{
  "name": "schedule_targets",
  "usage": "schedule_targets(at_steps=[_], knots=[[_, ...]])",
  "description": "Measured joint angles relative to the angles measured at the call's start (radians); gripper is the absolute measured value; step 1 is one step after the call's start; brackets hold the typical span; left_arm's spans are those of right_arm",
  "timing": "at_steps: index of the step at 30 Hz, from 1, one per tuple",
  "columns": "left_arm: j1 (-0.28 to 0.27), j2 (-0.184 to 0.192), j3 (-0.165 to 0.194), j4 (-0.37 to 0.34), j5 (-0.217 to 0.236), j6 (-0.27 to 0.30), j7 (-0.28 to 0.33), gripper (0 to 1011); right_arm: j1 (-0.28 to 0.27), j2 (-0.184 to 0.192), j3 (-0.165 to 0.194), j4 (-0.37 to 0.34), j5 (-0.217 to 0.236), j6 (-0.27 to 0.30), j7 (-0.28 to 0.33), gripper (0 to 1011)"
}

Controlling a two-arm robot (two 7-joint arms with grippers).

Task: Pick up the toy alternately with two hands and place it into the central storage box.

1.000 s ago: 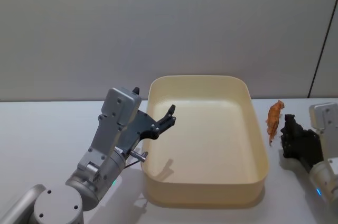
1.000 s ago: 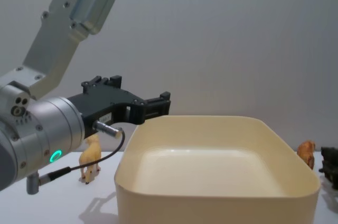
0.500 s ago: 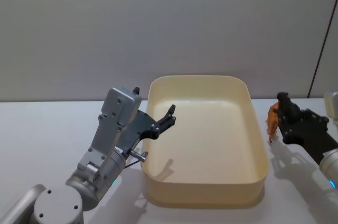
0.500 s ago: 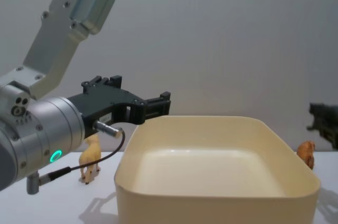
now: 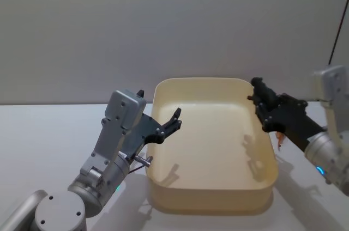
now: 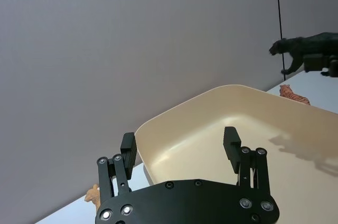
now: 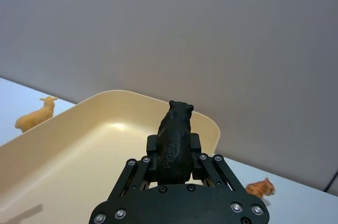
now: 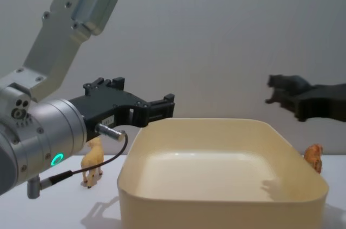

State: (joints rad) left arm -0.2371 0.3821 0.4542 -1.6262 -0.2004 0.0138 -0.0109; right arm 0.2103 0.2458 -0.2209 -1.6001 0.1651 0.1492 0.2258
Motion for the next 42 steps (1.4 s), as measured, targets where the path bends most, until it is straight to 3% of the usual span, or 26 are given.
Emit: schedule_targets(at_steps=[7,8,20,29,42], knots=[[0.0,0.0,0.0,0.0,0.0,0.0,0.0,1001,0.053,-0.043,-0.029,0.062,-0.028,0.043,0.041,343],[0.0,0.0,0.0,0.0,0.0,0.0,0.0,1001,0.062,-0.05,-0.034,0.073,-0.034,0.048,0.048,411],[0.0,0.0,0.0,0.0,0.0,0.0,0.0,1001,0.094,-0.075,-0.05,0.111,-0.051,0.067,0.068,770],[0.0,0.0,0.0,0.0,0.0,0.0,0.0,1001,0.085,-0.048,-0.018,0.088,-0.024,0.05,0.026,1001],[0.0,0.0,0.0,0.0,0.0,0.0,0.0,1001,0.024,0.024,0.05,0.007,0.043,0.088,-0.032,1001]])
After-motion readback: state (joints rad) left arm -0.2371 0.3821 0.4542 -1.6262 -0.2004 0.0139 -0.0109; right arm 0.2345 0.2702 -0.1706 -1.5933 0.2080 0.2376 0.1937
